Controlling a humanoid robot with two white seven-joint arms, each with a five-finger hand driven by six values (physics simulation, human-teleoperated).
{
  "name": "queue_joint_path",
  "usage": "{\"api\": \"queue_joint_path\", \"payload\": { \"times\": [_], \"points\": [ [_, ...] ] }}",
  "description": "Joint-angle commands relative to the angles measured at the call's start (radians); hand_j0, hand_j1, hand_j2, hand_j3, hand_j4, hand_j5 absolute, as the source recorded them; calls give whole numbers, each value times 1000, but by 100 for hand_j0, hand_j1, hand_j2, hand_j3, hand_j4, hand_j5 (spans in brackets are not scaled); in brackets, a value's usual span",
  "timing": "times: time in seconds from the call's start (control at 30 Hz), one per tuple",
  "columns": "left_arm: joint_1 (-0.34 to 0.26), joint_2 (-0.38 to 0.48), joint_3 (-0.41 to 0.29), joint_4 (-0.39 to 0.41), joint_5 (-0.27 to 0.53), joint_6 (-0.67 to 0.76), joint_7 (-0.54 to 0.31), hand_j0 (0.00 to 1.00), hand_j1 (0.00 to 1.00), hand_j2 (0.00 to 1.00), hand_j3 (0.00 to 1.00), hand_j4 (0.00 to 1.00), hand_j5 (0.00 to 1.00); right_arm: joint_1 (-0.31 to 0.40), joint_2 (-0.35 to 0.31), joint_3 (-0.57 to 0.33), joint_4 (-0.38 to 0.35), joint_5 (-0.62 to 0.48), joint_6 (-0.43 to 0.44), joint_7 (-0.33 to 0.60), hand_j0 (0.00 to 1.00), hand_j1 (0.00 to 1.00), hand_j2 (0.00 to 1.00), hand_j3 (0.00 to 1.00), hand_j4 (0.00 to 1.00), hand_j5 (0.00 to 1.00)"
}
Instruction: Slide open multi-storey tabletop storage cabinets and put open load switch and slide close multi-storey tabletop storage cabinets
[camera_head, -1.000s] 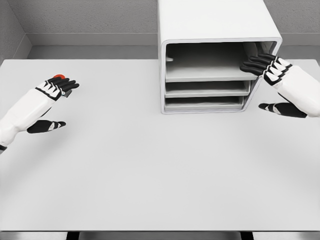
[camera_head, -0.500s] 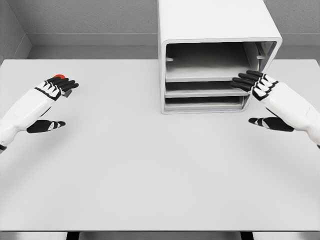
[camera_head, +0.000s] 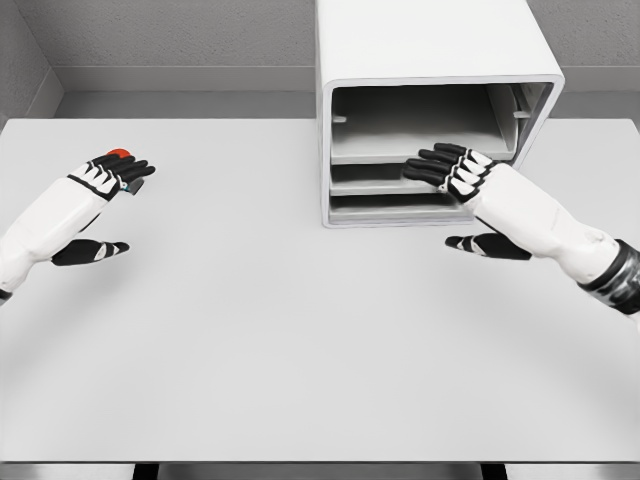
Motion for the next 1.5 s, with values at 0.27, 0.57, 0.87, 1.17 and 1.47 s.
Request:
{"api": "queue_joint_path", "payload": {
  "times": [0.27, 0.57, 0.87, 1.17, 1.47],
  "points": [
    [0, 1, 1, 1, 7, 0, 1, 100, 100, 100, 100, 100, 100, -63, 2, 63, 1, -14, 0, 33, 100, 100, 100, 100, 100, 100],
    [0, 1, 1, 1, 7, 0, 1, 100, 100, 100, 100, 100, 100, -100, 22, 89, 9, -80, 0, 89, 100, 100, 100, 100, 100, 100],
    [2, 1, 1, -1, 9, 0, 1, 100, 100, 100, 100, 100, 100, -181, 102, 108, 135, -83, 0, 89, 100, 100, 100, 100, 100, 100],
    [2, 1, 1, 1, 7, 0, 1, 100, 100, 100, 100, 100, 100, -215, 127, 111, 230, -77, 0, 89, 100, 100, 100, 100, 100, 100],
    [2, 1, 1, 1, 7, 0, 1, 100, 100, 100, 100, 100, 100, -235, 185, 146, 342, -62, 0, 90, 100, 100, 100, 100, 100, 100]
  ]
}}
